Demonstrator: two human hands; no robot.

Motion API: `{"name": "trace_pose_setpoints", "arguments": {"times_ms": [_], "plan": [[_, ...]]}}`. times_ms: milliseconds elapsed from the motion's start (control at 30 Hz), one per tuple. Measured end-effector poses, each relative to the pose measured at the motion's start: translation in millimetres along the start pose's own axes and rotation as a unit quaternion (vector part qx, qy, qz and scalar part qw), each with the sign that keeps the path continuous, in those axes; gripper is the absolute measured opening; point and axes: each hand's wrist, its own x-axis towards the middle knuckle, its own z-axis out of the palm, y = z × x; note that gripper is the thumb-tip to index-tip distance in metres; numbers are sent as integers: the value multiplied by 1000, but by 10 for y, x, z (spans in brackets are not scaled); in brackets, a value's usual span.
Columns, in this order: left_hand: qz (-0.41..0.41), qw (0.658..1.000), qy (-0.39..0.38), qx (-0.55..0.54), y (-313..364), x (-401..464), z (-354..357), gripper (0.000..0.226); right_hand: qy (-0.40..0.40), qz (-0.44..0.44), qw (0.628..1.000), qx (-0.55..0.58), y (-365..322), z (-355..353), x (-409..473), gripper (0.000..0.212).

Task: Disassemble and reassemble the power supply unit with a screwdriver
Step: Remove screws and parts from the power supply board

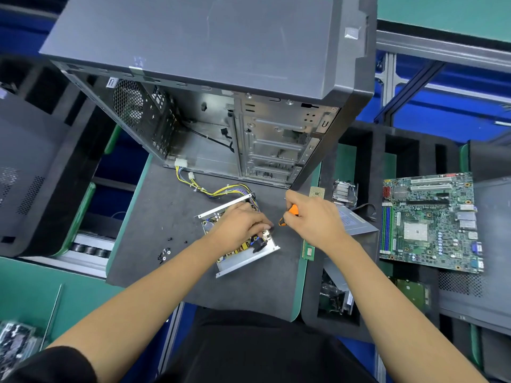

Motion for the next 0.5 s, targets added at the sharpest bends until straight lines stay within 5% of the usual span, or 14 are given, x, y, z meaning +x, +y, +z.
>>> {"name": "trace_pose_setpoints", "arguments": {"times_ms": [500], "plan": [[14,1000,9,8,11,-13,-2,22,-15,-15,999,-31,-44,2,18,16]]}}
